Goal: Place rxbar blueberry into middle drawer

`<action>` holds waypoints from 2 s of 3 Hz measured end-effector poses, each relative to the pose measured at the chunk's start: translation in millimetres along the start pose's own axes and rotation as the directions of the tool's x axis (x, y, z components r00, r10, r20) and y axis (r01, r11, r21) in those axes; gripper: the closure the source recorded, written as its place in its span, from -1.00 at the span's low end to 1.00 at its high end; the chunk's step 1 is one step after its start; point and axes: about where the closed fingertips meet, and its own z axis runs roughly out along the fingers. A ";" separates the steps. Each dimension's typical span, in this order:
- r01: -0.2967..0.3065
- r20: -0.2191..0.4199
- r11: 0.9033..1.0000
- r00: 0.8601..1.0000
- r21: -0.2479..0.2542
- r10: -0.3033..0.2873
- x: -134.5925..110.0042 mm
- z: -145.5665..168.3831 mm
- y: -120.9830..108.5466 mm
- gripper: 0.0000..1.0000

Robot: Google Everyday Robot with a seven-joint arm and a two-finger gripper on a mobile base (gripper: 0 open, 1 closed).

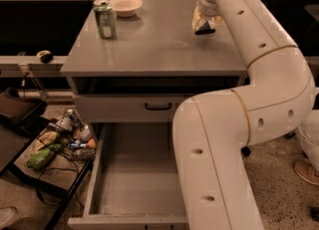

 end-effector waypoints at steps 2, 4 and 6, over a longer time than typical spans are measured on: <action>-0.062 -0.189 0.997 0.981 -0.045 0.053 109.1 -80.4 -115.1 1.00; -0.045 -0.140 0.989 0.990 -0.140 0.025 231.2 -124.3 -215.0 1.00; 0.032 -0.008 0.951 0.999 -0.306 -0.036 294.8 -87.7 -211.2 1.00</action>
Offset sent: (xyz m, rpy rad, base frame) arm -0.2514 -0.1854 0.0337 0.1098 0.3005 -0.0989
